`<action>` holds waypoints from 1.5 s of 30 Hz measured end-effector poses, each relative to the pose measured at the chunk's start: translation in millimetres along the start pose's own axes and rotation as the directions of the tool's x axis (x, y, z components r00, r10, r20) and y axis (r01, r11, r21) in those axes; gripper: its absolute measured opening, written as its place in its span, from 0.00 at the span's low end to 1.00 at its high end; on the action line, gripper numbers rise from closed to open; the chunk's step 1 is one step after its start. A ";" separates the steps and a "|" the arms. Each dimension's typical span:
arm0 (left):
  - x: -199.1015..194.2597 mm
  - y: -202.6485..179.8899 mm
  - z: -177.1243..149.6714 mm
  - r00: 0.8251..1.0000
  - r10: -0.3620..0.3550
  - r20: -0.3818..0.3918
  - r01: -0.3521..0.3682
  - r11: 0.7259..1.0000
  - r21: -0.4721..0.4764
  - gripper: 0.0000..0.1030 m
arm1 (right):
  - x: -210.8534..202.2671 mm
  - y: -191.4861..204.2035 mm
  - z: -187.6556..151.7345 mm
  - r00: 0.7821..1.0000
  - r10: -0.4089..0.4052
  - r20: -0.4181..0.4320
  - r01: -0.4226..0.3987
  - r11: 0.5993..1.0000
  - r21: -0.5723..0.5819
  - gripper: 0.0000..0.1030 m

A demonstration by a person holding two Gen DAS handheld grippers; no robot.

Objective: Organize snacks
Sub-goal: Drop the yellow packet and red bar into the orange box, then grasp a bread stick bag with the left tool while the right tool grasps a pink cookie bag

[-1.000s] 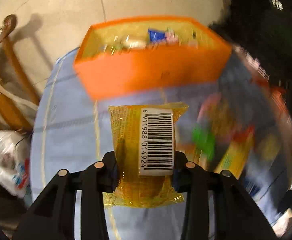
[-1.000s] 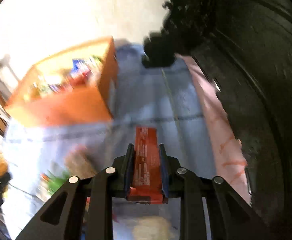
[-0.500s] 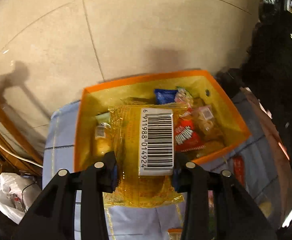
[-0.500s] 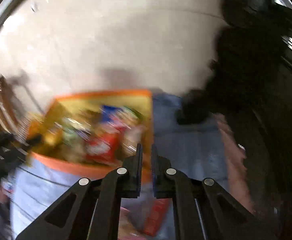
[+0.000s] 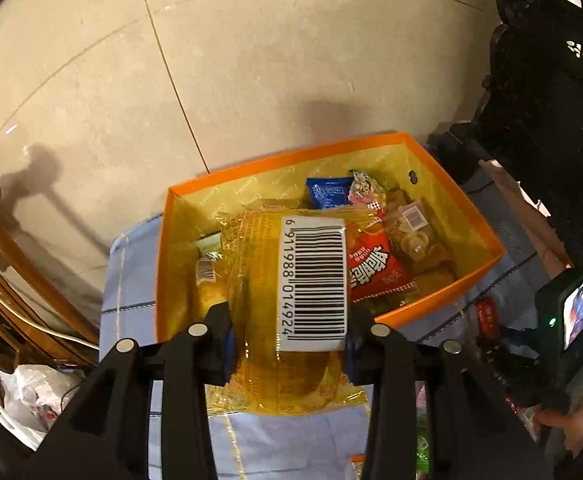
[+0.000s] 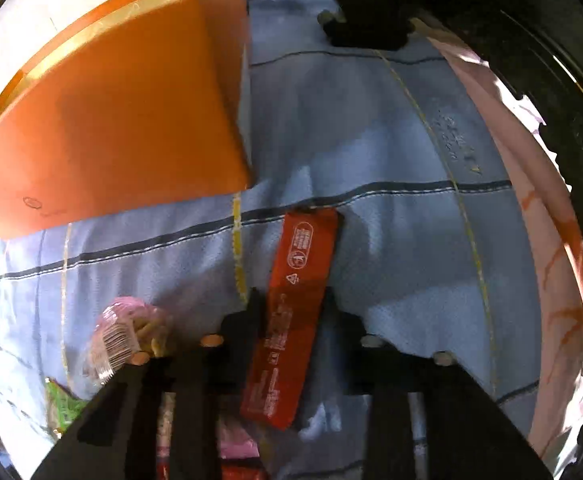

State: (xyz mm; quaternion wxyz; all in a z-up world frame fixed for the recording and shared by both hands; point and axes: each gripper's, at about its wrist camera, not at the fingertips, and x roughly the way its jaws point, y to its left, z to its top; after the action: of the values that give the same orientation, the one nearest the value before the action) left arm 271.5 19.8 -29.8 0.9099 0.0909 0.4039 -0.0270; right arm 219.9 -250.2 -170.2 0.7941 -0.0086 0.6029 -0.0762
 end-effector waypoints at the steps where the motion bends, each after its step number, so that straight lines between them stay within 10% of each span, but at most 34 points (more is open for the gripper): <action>1: -2.0 0.2 0.3 1.000 0.000 0.003 0.000 1.000 0.002 0.36 | -5.4 -1.3 1.6 1.000 -0.007 0.011 0.007 1.000 -0.012 0.23; 10: -6.7 15.3 14.0 0.993 -0.120 0.007 0.120 0.985 -0.120 0.36 | -115.7 4.6 52.9 0.959 0.076 0.272 -0.063 0.996 -0.055 0.23; 18: 6.3 27.3 33.7 0.990 0.124 -0.067 -0.131 0.984 -0.123 0.36 | -156.2 57.1 125.4 0.926 0.180 0.332 -0.154 0.983 -0.103 0.23; 25: 11.9 45.1 29.6 0.993 0.070 -0.096 -0.092 0.966 -0.241 0.37 | -145.7 75.6 128.3 0.933 0.181 0.312 -0.143 0.979 -0.143 0.23; 27: 9.0 50.1 29.5 0.993 0.095 -0.067 -0.111 0.948 -0.299 0.67 | -140.3 75.3 130.9 0.921 0.225 0.318 -0.183 0.970 -0.159 0.38; 28: 4.0 53.8 27.3 0.993 0.116 -0.028 -0.119 0.934 -0.338 0.93 | -138.9 77.2 127.0 0.909 0.267 0.320 -0.210 0.957 -0.202 0.84; 30: 1.1 53.2 24.3 0.995 0.100 -0.004 -0.097 0.947 -0.306 0.96 | -142.9 77.1 117.9 0.901 0.227 0.371 -0.137 0.958 -0.253 0.97; 37: -34.4 11.2 -62.1 0.999 -0.019 0.043 0.022 0.998 -0.064 0.96 | -125.9 37.7 47.6 0.954 0.170 0.248 -0.087 0.945 -0.315 0.97; 45: -5.1 -69.0 -206.9 0.978 -0.122 -0.170 0.143 0.983 0.117 0.96 | -46.8 22.4 -17.7 0.989 0.148 0.020 -0.132 0.932 -0.337 0.97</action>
State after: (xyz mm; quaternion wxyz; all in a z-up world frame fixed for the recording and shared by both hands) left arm 108.6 -9.4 -172.0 0.8623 0.1243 0.4793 -0.1062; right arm 193.2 -220.6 -132.7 0.7978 -0.1021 0.5882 0.0842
